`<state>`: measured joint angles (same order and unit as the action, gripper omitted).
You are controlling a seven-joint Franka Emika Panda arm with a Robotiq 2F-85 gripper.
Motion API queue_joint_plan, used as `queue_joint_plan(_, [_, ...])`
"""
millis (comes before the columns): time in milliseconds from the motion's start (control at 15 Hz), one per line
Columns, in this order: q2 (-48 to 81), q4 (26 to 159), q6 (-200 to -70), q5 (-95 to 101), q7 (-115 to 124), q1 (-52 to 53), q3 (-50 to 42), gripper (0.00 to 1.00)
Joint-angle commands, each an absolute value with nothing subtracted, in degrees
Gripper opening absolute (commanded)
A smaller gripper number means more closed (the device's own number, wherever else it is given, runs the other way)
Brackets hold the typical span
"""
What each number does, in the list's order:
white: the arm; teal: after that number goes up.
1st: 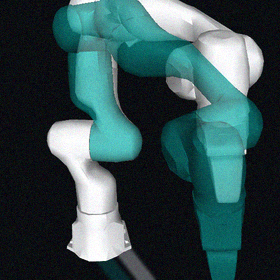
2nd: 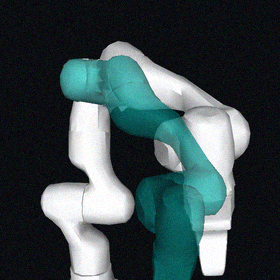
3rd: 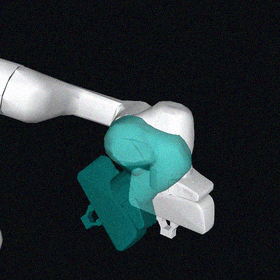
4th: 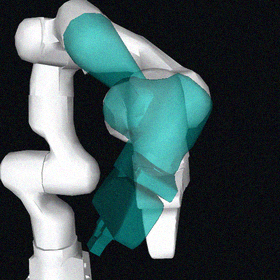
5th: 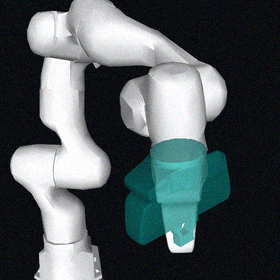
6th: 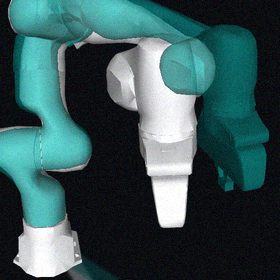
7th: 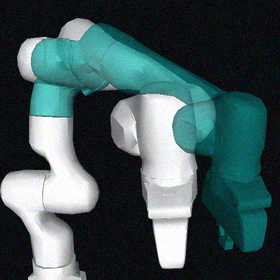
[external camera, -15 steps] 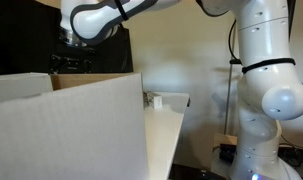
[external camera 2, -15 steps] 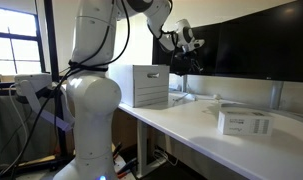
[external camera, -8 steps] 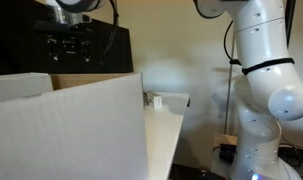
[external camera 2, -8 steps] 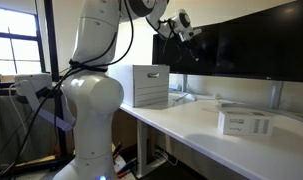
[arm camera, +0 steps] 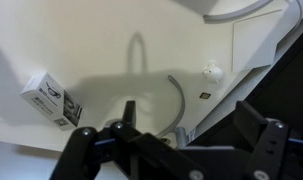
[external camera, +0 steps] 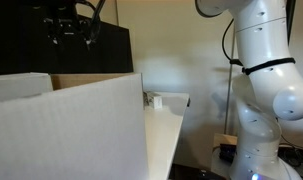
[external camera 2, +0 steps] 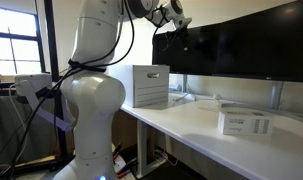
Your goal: Put the smaller box on the table in the bigger box
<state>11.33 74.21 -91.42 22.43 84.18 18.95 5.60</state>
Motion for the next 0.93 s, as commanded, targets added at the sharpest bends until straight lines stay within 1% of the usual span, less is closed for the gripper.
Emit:
queue_joint_plan(0, [10.65,73.18,-90.01,18.29,86.96,19.57,6.58,1.00])
queue_joint_plan(867, [11.28,72.58,-90.77,17.66,85.72,19.78,6.77,1.00])
